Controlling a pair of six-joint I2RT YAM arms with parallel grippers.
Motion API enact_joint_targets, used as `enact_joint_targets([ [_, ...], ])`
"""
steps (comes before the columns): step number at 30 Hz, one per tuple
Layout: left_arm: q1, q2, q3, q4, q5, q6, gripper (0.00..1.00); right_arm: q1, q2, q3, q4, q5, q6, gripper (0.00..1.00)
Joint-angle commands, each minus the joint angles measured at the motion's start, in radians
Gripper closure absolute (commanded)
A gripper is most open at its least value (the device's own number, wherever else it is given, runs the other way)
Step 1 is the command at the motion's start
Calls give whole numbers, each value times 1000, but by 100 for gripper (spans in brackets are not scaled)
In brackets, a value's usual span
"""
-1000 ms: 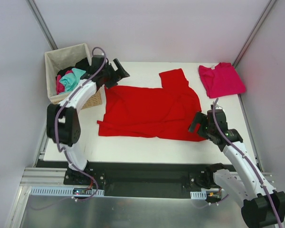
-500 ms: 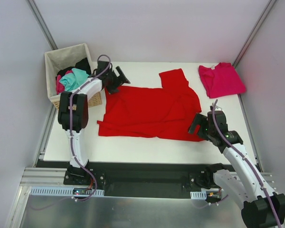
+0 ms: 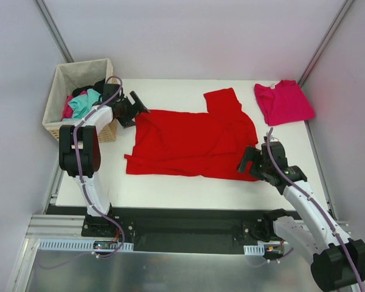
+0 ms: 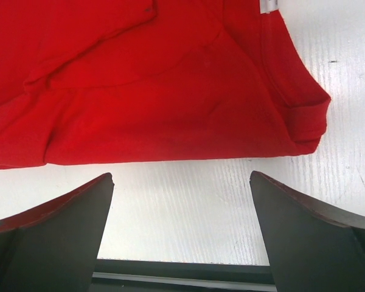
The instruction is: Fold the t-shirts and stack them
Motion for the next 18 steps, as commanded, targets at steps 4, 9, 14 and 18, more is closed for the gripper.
enact_joint_targets([
  [4,191,-87,-5,-30,-66,27,10,40,-19,4,19,20,24,0],
  [9,227,-110,-13,-48,-63,49,10,59,-22,6,16,31,33,1],
  [14,213,-123,-13,-49,7,52,10,76,-28,11,13,39,40,0],
  [18,164,-163,7,-51,62,64,10,103,-33,35,4,62,40,0],
])
